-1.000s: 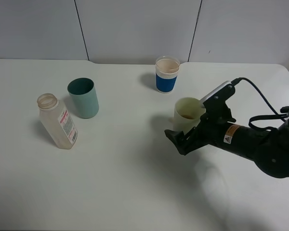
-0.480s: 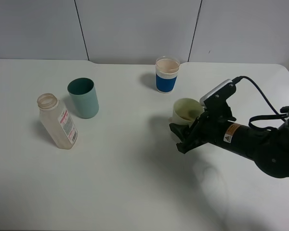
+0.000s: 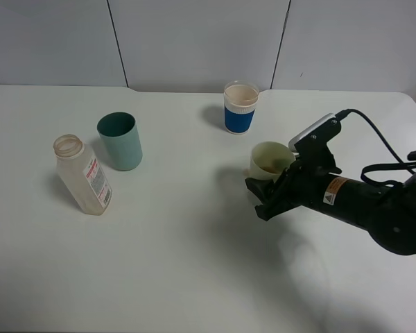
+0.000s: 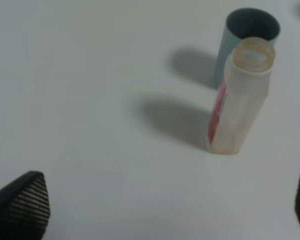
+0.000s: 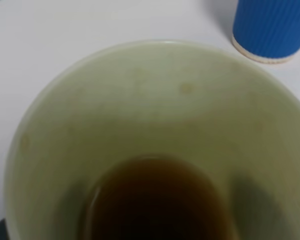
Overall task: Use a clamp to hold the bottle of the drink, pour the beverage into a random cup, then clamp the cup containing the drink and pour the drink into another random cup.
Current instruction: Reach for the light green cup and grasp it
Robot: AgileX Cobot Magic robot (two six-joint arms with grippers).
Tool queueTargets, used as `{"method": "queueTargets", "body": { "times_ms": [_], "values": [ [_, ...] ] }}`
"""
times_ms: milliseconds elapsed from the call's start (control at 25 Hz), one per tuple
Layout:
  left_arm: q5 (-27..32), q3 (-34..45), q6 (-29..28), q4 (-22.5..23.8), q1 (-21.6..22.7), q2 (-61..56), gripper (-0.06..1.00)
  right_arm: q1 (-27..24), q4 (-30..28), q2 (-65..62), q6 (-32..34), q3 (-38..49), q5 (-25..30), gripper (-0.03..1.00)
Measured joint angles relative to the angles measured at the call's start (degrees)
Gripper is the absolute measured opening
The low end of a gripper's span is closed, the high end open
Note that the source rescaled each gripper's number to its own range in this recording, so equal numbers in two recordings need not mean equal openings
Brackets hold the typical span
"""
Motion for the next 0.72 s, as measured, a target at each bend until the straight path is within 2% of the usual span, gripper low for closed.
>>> {"method": "queueTargets", "body": {
  "times_ms": [160,400,440,480,600,720],
  "values": [
    [0.0,0.0,0.0,0.0,0.0,0.0,1.00,0.0,1.2,-8.4,1.8,0.1,8.5,0.01],
    [0.0,0.0,0.0,0.0,0.0,0.0,1.00,-0.1,4.4,-18.9,2.0,0.0,16.3,0.01],
    [0.0,0.0,0.0,0.0,0.0,0.0,1.00,-0.3,4.5,-20.1,2.0,-0.2,18.2,0.01],
    [0.0,0.0,0.0,0.0,0.0,0.0,1.00,-1.5,4.6,-22.6,2.0,-1.5,23.0,0.01],
    [0.0,0.0,0.0,0.0,0.0,0.0,1.00,-3.8,2.1,-24.4,3.2,-4.7,30.0,0.01],
    [0.0,0.0,0.0,0.0,0.0,0.0,1.00,-5.3,-0.7,-24.6,6.0,-6.8,33.0,0.01]
  ]
}}
